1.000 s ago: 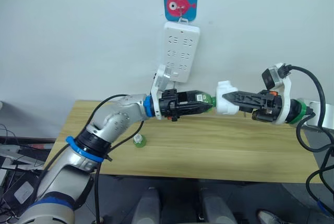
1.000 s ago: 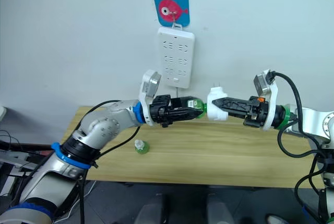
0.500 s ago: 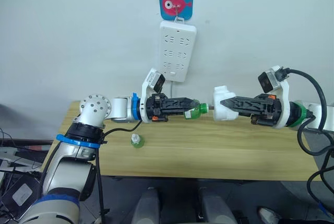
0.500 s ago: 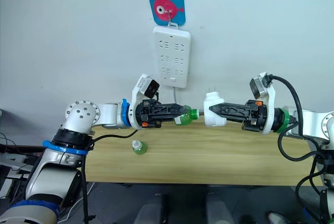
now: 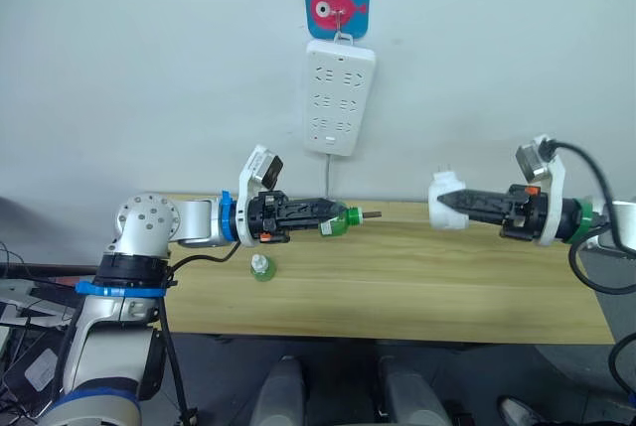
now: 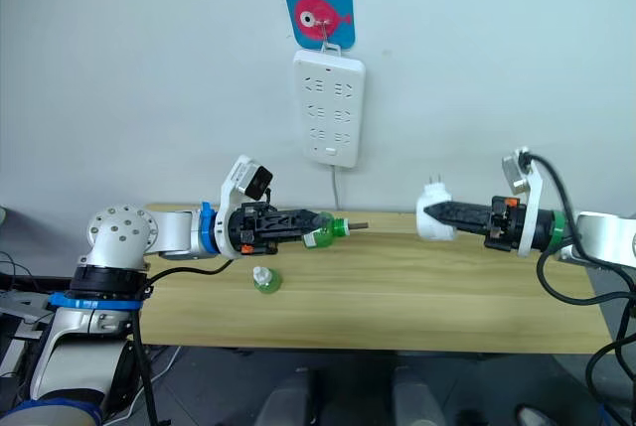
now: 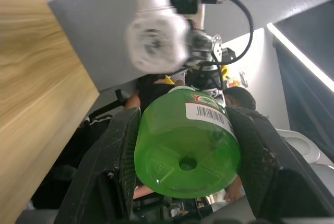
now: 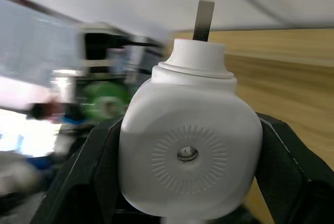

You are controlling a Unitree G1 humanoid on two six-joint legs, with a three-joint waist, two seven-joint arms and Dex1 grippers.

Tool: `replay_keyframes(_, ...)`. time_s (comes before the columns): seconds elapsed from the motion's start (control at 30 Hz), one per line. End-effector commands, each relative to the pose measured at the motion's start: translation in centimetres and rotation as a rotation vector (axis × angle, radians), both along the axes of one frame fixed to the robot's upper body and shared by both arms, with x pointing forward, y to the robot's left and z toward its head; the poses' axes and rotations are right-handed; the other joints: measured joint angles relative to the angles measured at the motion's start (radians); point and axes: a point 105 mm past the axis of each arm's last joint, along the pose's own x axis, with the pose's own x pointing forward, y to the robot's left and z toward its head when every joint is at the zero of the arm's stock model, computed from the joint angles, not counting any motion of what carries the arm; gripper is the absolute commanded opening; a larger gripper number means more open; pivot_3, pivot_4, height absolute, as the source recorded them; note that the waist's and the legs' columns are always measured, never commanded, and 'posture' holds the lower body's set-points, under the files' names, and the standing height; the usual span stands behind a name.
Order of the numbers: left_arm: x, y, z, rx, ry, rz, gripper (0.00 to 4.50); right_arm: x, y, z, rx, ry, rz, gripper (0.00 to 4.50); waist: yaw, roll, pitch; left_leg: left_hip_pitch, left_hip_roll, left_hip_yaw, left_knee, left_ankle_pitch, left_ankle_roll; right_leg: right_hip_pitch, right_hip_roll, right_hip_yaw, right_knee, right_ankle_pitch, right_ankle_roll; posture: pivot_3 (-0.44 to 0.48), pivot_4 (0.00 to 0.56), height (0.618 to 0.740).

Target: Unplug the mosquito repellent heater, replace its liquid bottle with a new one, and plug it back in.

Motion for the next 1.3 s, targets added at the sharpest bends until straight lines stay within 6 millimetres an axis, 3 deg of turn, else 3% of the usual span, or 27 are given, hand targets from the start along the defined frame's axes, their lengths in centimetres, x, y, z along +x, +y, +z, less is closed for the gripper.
replay_keyframes(0.03, -0.6, -0.1, 1.1, -0.024, -0.058, -0.023, 2.27, 1.1, -2.4, -3.8, -0.285, 0.02, -0.108, 3.11, 0.003, 0.0, 0.0, 0.0, 0.0, 0.0, 0.0, 0.0, 0.0, 0.0, 0.0, 0.0, 0.0, 0.0, 0.0, 0.088, 0.212, 0.74)
replay_keyframes(0.2, -0.6, -0.4, 1.1, -0.037, -0.055, -0.015, 2.27, 2.5, -5.7, -8.0, -0.568, 0.044, -0.214, 3.11, 0.007, 0.0, 0.0, 0.0, 0.0, 0.001, 0.0, 0.0, 0.0, -0.001, -0.001, 0.001, 0.0, 0.0, 0.0, 0.099, 0.215, 0.74)
replay_keyframes(0.47, -1.3, -0.4, 0.6, -0.029, -0.054, -0.014, 2.27, 4.0, -10.0, -11.5, -0.759, 0.077, -0.326, 3.11, 0.007, 0.0, 0.0, 0.0, 0.0, 0.002, -0.001, 0.0, 0.0, -0.001, -0.001, 0.002, 0.0, 0.0, 0.0, 0.126, 0.22, 0.74)
replay_keyframes(0.8, -1.9, -0.4, 0.4, -0.02, -0.058, -0.016, 2.27, 3.6, -11.8, -14.0, -0.801, 0.134, -0.285, 3.11, 0.01, -0.001, 0.001, 0.001, -0.001, 0.002, -0.001, 0.0, -0.001, -0.001, -0.001, 0.002, 0.0, 0.0, 0.0, 0.142, 0.224, 0.74)
replay_keyframes(1.1, -1.9, -0.5, 0.1, -0.008, -0.065, -0.016, 2.27, 3.5, -12.7, -14.7, -0.804, 0.167, -0.29, 3.11, 0.01, -0.001, 0.002, 0.002, -0.001, 0.002, -0.001, 0.0, -0.001, 0.0, -0.001, 0.002, 0.0, 0.0, 0.0, 0.146, 0.227, 0.74)
replay_keyframes(1.23, -2.1, -0.6, -0.2, 0.01, -0.068, -0.025, 2.27, 3.3, -12.8, -14.7, -0.805, 0.169, -0.284, 4.38, 0.01, -0.001, 0.002, 0.002, -0.001, 0.002, -0.001, 0.0, -0.001, 0.001, -0.002, 0.002, 0.0, 0.0, 0.0, 0.143, 0.226, 0.74)
replay_keyframes(1.3, -2.2, -0.6, -0.4, 0.012, -0.065, -0.027, 2.27, 3.3, -12.9, -14.5, -0.807, 0.162, -0.287, 4.45, 0.01, -0.001, 0.003, 0.002, -0.001, 0.002, -0.001, 0.0, -0.001, 0.001, -0.002, 0.002, 0.0, 0.0, 0.0, 0.133, 0.22, 0.74)
